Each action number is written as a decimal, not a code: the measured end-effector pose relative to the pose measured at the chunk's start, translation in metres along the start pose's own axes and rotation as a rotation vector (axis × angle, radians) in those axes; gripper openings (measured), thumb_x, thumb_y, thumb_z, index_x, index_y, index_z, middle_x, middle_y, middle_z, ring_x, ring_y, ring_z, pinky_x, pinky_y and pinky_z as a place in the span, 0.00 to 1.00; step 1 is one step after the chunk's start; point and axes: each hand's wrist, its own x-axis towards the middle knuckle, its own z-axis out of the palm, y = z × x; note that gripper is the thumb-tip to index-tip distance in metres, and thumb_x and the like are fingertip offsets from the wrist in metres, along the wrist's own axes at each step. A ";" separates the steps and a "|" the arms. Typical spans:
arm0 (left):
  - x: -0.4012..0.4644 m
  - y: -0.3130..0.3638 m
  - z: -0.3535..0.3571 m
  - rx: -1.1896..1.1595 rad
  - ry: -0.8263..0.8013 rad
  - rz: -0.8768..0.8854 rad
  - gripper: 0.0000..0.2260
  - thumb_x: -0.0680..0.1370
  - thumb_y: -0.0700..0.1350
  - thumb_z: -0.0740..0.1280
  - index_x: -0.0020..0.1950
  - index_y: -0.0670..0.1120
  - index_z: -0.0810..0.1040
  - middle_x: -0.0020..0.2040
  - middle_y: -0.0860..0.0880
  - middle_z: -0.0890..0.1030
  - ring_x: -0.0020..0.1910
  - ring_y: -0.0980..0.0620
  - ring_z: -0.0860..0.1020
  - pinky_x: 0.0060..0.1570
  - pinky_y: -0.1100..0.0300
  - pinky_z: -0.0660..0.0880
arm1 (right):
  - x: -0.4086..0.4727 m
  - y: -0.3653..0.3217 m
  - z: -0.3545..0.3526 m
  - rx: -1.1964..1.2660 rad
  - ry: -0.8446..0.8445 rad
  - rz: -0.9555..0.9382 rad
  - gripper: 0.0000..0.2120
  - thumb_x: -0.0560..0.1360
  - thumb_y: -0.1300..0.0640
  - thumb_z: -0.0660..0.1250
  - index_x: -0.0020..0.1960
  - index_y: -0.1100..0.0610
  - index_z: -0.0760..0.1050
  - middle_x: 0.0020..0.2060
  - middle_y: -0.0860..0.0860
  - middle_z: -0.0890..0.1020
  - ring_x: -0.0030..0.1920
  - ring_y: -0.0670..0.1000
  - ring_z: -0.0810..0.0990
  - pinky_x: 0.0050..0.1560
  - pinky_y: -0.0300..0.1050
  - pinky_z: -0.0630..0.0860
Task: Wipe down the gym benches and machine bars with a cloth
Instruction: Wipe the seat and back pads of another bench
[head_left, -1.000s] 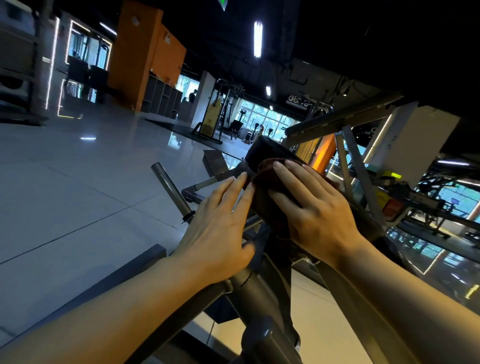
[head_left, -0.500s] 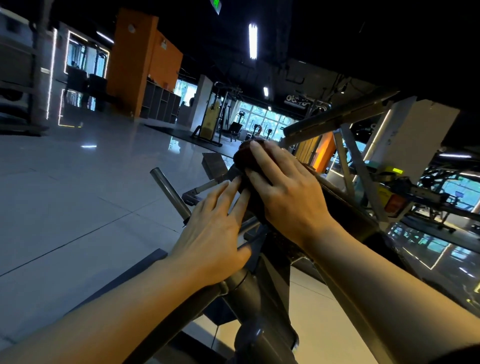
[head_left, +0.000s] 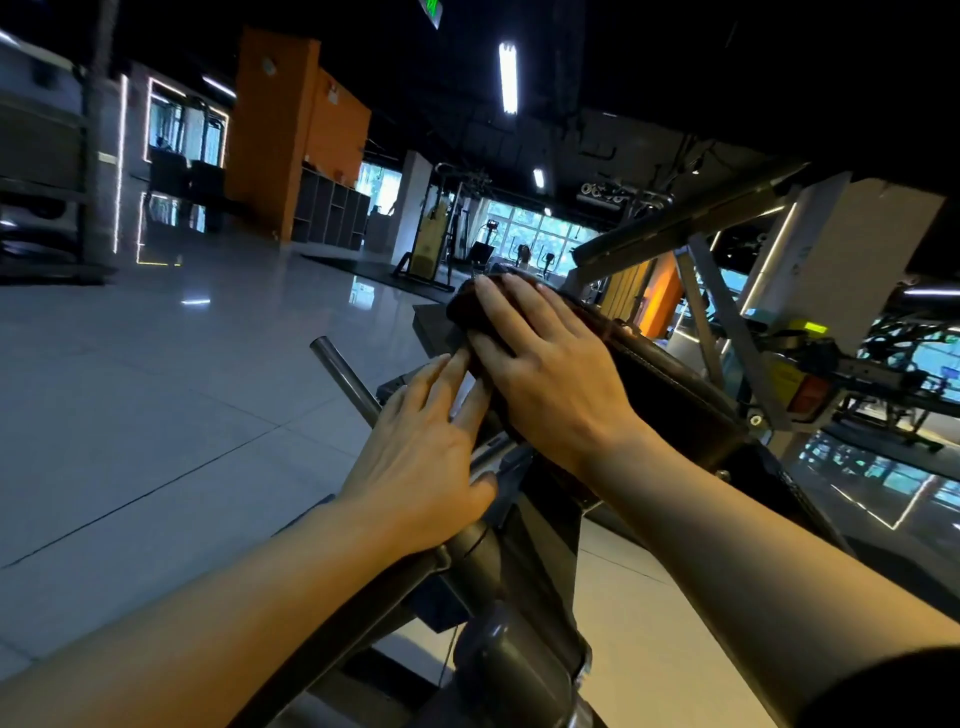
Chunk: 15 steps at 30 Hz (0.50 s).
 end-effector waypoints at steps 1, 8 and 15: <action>0.000 0.001 -0.001 -0.006 -0.016 -0.009 0.41 0.77 0.60 0.61 0.77 0.54 0.36 0.77 0.53 0.36 0.76 0.50 0.37 0.72 0.53 0.43 | 0.007 -0.002 0.000 0.011 -0.014 0.007 0.22 0.74 0.57 0.58 0.66 0.59 0.75 0.72 0.62 0.68 0.72 0.65 0.66 0.72 0.61 0.61; 0.002 0.000 -0.011 0.149 0.097 0.297 0.33 0.72 0.55 0.62 0.75 0.46 0.61 0.74 0.44 0.64 0.74 0.46 0.59 0.69 0.50 0.59 | -0.088 0.031 -0.004 -0.034 -0.019 -0.033 0.27 0.72 0.57 0.71 0.70 0.56 0.72 0.75 0.60 0.62 0.75 0.64 0.61 0.72 0.62 0.64; 0.011 0.022 -0.004 0.237 0.061 0.490 0.31 0.72 0.51 0.65 0.73 0.42 0.67 0.71 0.43 0.70 0.70 0.46 0.68 0.69 0.52 0.59 | -0.181 0.052 -0.024 -0.073 -0.120 0.050 0.44 0.59 0.54 0.83 0.71 0.58 0.69 0.75 0.60 0.60 0.74 0.65 0.60 0.67 0.67 0.64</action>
